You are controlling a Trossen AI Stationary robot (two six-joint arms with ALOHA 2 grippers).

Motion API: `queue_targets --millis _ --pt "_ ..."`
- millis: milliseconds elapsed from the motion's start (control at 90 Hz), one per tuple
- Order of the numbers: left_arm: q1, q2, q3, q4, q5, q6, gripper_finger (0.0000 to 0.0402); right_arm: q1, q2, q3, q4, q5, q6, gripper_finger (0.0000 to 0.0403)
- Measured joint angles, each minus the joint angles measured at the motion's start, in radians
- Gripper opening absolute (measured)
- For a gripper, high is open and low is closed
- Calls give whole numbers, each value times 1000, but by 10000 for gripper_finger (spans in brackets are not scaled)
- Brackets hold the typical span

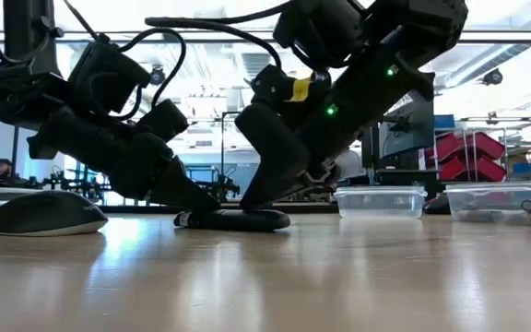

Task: Insert battery
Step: Close the remote battery compartment

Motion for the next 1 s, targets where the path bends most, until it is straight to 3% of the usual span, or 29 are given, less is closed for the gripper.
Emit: queue_targets --millis 322,778,1000 --pt "0 0 0 0 0 -4 22 -9 -34 -2 -5 -11 -92 2" --pt "-1 0 -3 16 -11 -11 22 -14 -332 -2 -226 1 -172 4" --pt "-3 2 -3 51 -39 -19 22 9 -299 -6 -228 -8 -145 55"
